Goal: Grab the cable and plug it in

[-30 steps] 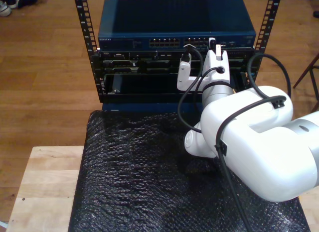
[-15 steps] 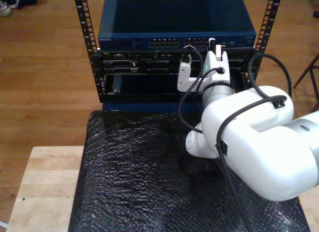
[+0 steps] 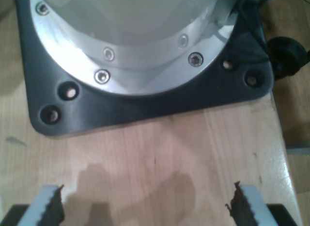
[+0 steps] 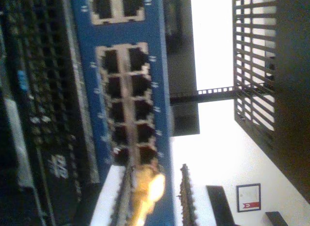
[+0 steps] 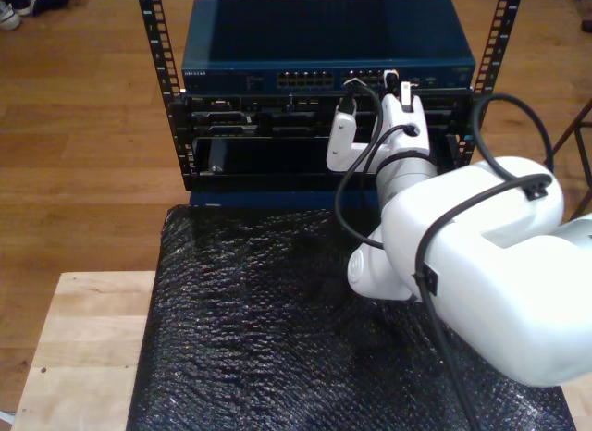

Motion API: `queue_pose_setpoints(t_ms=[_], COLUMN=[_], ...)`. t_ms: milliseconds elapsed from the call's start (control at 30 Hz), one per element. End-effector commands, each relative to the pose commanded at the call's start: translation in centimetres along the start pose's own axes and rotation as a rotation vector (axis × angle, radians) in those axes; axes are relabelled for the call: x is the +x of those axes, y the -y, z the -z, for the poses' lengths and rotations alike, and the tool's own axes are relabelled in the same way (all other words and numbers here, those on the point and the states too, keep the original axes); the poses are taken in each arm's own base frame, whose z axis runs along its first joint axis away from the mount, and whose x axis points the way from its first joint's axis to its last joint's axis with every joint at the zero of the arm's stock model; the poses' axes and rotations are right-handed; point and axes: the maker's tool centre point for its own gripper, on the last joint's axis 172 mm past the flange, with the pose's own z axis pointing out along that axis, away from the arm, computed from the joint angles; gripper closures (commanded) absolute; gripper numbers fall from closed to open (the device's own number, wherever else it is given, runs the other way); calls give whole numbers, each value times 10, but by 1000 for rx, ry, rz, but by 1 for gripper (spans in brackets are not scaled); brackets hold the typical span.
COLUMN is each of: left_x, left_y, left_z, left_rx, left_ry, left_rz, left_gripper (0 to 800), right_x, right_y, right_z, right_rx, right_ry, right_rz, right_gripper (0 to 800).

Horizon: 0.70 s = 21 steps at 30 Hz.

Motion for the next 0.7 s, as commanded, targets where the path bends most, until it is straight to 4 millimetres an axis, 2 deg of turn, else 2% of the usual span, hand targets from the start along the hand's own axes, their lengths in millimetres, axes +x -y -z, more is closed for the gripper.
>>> queue_pose_setpoints(t_ms=[133,300,467,600,700], left_x=[0,0,0,0,0], left_y=[0,0,0,0,0], left_z=[0,0,0,0,0], left_rx=[0,0,0,0,0], left_ry=[0,0,0,0,0], left_rz=[0,0,0,0,0], left_gripper=[0,0,0,0,0], right_x=[-3,2,3,6,-5], right_y=[-6,-18,-17,-18,-18], right_z=[9,20,28,33,33], right_rx=[31,65,156,242,323], right_ry=[-4,-40,-67,-100,-104], right_rz=[-1,7,7,9,11], right_gripper=[450,443,418,336,270])
